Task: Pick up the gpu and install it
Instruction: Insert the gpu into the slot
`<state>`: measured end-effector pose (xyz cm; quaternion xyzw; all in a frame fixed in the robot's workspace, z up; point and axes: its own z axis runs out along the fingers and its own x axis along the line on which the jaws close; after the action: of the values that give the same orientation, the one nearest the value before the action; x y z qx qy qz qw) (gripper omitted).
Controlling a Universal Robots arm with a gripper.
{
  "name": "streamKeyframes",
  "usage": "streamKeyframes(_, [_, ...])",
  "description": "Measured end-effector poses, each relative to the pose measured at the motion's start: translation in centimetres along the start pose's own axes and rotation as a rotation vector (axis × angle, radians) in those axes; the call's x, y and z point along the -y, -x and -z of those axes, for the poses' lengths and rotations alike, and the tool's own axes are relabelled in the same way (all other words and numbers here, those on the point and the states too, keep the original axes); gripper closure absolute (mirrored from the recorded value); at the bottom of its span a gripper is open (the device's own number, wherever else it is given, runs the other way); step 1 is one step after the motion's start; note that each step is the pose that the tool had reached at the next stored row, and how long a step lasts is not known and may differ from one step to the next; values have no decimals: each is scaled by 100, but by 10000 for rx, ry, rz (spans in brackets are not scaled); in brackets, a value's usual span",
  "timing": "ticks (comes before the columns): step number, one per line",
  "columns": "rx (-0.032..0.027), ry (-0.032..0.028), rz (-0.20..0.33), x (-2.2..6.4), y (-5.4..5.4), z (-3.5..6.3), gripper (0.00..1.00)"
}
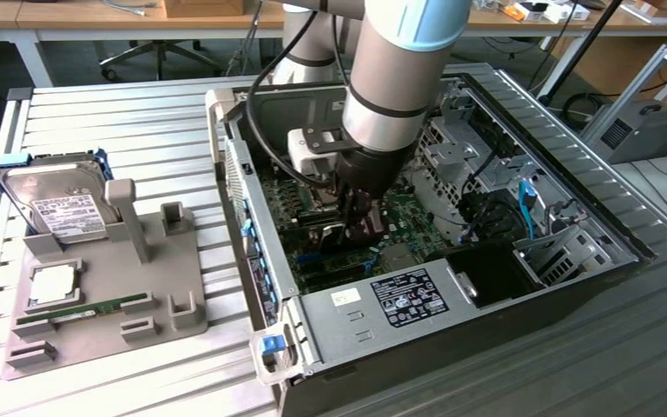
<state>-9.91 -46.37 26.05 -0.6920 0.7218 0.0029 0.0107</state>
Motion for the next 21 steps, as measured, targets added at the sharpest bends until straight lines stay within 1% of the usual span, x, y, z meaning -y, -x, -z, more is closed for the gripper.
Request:
streamKeyframes(3, [2,2,89,1,1,2,73])
streamKeyframes(11, [0,-1,92,-8,7,16,73])
streamKeyframes(13, [4,-12,91,-17,11,21,73])
streamKeyframes(16, [4,-72,92,-64,9,22,73])
streamKeyframes(21, [6,-76,81,-66,10,23,73])
